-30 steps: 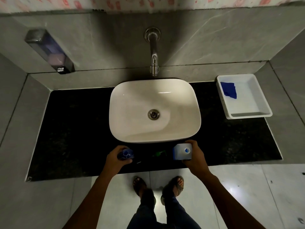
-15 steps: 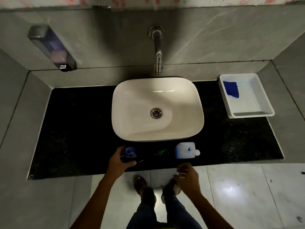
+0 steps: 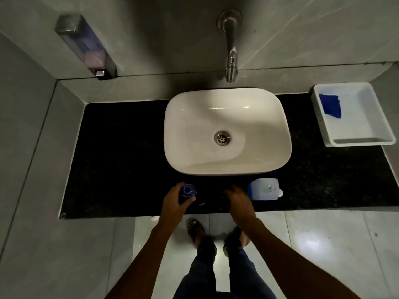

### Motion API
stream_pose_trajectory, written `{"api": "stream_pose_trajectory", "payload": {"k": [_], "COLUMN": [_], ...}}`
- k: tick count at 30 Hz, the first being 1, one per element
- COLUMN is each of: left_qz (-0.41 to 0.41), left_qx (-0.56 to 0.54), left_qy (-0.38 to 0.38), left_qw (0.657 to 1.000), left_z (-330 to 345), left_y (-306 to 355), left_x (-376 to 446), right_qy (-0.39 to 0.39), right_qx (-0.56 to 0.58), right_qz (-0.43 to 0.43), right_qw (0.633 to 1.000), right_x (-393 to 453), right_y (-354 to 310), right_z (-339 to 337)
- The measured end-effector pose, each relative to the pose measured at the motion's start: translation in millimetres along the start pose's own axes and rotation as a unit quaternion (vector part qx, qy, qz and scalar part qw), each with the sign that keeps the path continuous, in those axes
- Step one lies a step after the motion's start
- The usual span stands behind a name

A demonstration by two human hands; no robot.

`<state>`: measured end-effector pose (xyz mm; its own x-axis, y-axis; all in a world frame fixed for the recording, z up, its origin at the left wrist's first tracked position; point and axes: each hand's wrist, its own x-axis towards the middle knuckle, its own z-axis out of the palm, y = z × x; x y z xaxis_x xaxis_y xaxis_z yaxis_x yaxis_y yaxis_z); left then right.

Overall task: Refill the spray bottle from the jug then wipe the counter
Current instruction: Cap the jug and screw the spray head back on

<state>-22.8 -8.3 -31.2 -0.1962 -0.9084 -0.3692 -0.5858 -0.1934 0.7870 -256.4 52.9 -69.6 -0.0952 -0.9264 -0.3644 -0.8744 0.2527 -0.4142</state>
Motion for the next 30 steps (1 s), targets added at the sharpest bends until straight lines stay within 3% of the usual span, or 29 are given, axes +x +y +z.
{"api": "stream_pose_trajectory", "payload": {"k": [3, 8, 14, 22, 30], "left_qz": [-0.003, -0.005, 0.004, 0.005, 0.005], "left_qx": [0.004, 0.019, 0.033, 0.031, 0.038], "left_qy": [-0.011, -0.035, -0.041, -0.041, -0.048], "left_qw": [1.000, 0.999, 0.999, 0.999, 0.998], "left_z": [-5, -12, -16, -17, -21], "left_y": [0, 1, 1, 1, -5], "left_x": [2, 9, 10, 9, 8], "right_qy": [0.013, 0.050, 0.103, 0.143, 0.085], "right_qx": [0.019, 0.207, 0.267, 0.245, 0.159], "right_qz": [0.017, 0.001, -0.034, -0.080, -0.101], "right_qw": [1.000, 0.977, 0.957, 0.955, 0.978], "right_x": [-11, -40, -67, -74, -59], "right_y": [1, -1, -14, -39, -60], "right_z": [1, -5, -36, -79, -90]}}
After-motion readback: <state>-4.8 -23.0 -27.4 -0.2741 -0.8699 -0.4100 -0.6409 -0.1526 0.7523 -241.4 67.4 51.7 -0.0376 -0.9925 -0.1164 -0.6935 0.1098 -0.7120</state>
